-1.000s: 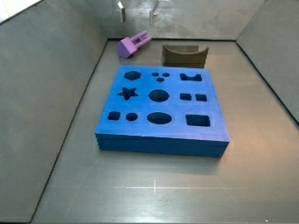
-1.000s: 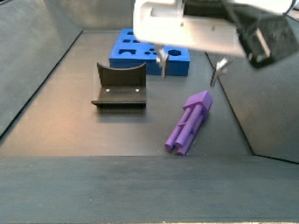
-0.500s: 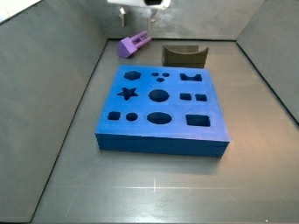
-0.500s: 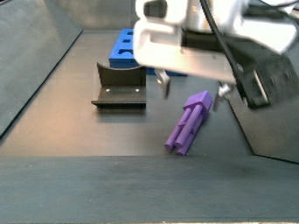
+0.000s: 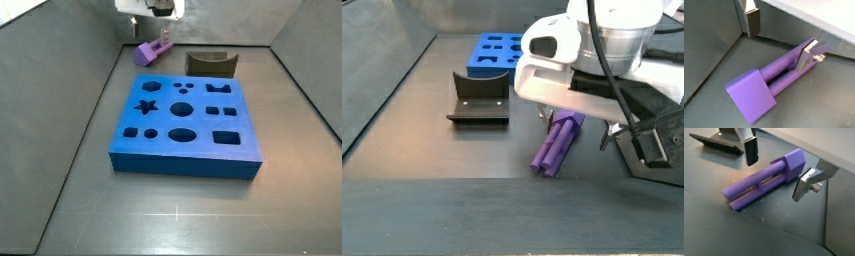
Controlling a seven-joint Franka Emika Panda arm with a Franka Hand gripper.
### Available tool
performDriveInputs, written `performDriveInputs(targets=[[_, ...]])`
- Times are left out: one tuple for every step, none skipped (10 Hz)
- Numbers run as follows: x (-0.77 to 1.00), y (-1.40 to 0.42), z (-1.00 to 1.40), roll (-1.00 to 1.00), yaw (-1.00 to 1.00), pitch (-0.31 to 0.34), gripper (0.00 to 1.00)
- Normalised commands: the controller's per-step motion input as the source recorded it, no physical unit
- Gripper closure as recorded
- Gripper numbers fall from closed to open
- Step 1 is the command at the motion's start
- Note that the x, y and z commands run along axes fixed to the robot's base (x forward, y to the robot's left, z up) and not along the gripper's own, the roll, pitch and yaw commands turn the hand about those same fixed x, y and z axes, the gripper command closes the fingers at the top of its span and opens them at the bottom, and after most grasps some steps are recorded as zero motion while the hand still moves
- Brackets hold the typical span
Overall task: Pick up the 3 prong object. Move up. Place the 3 prong object on the fixture. Regrasp the 3 prong object. Move to above the board. Insert the 3 prong object.
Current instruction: Pick up the 3 prong object.
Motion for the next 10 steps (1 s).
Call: performDriveInputs(targets=[[0.1,-0.08,-0.19,-0.43,0.0,-0.101,0.0],[0.06,-0.15,-0.1,-0.47,0.0,-0.13,0.0],[0.0,-0.23,0.0,-0.5,-0.03,-0.116,0.0],[0.0,-0.28,0.0,-0.5,-0.07,-0.094,0.0],[0.08,-0.22,-0.02,-0.5,-0.06,-0.066,0.0],[0.44,-0.15,-0.37,-0.35,0.0,-0.146,0.0],[0.45,-0.13,-0.69,-0.2,-0.06,-0.149,0.0],[0.22,0.0,-1.0,0.02,-0.03,0.0,0.0],[0.43,0.04,-1.0,0.0,-0.11,0.0,0.0],[0.32,0.15,-1.0,0.0,-0.2,0.0,0.0]])
